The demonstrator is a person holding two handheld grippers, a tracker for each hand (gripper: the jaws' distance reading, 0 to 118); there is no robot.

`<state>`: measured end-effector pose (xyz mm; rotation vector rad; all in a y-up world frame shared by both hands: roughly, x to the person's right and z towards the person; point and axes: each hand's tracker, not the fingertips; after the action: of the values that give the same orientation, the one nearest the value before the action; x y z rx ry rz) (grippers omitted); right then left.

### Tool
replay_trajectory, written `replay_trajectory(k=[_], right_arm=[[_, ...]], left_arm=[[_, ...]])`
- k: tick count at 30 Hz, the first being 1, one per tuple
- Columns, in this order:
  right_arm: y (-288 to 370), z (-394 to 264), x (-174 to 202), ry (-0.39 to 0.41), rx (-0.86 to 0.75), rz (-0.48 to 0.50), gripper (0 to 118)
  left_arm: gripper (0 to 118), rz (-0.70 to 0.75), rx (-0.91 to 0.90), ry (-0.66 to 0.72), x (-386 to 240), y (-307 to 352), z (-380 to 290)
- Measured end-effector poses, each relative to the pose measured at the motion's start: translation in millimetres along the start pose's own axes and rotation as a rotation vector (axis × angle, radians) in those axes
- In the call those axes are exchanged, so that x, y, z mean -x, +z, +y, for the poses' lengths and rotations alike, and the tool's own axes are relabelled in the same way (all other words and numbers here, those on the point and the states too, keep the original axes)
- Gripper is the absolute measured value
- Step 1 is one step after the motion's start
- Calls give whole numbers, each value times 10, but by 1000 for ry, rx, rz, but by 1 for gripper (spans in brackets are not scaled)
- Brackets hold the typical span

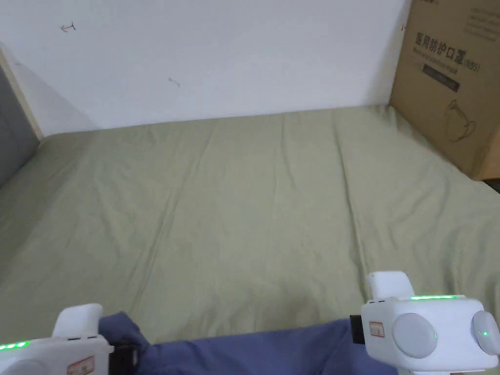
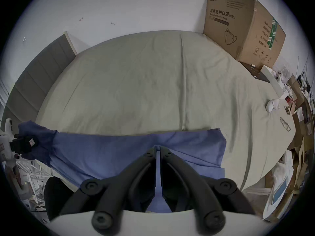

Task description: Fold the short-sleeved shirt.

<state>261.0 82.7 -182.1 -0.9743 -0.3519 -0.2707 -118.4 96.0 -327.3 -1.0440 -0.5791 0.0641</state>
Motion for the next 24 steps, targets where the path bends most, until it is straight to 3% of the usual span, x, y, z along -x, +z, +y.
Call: replay_trajectory(k=[6,8,10,11,14,18,20,21,23,24], right_arm=[[79,-55,-183,-28,-10,18,4],[83,-76,-251,-40,-7,19,4],[72,-91,-316,-51,-3,19,4],[70,-102,-343,-58,-2,18,4],[56,-123,-413,-74,3,21,4],[25,-134,-479,-106,-4,27,4],[17,-122,-486,-118,-14,32,4],[5,-109,-483,-119,-16,33,4],[-22,-77,-464,-113,-17,39,4],[-32,-66,-452,-109,-16,41,4]], left_arm=[[14,-183,142,-8,-799,-600,71],[47,-214,185,4,-1024,-802,63],[100,-251,222,6,-1160,-971,52],[110,-293,237,12,-1202,-1039,43],[117,-392,243,74,-1277,-1066,28],[117,-336,181,31,-1212,-914,67],[112,-257,146,-31,-1134,-807,90],[100,-229,133,-53,-1084,-756,97],[24,-186,142,-58,-1017,-744,103],[1,-167,156,-54,-982,-789,92]])
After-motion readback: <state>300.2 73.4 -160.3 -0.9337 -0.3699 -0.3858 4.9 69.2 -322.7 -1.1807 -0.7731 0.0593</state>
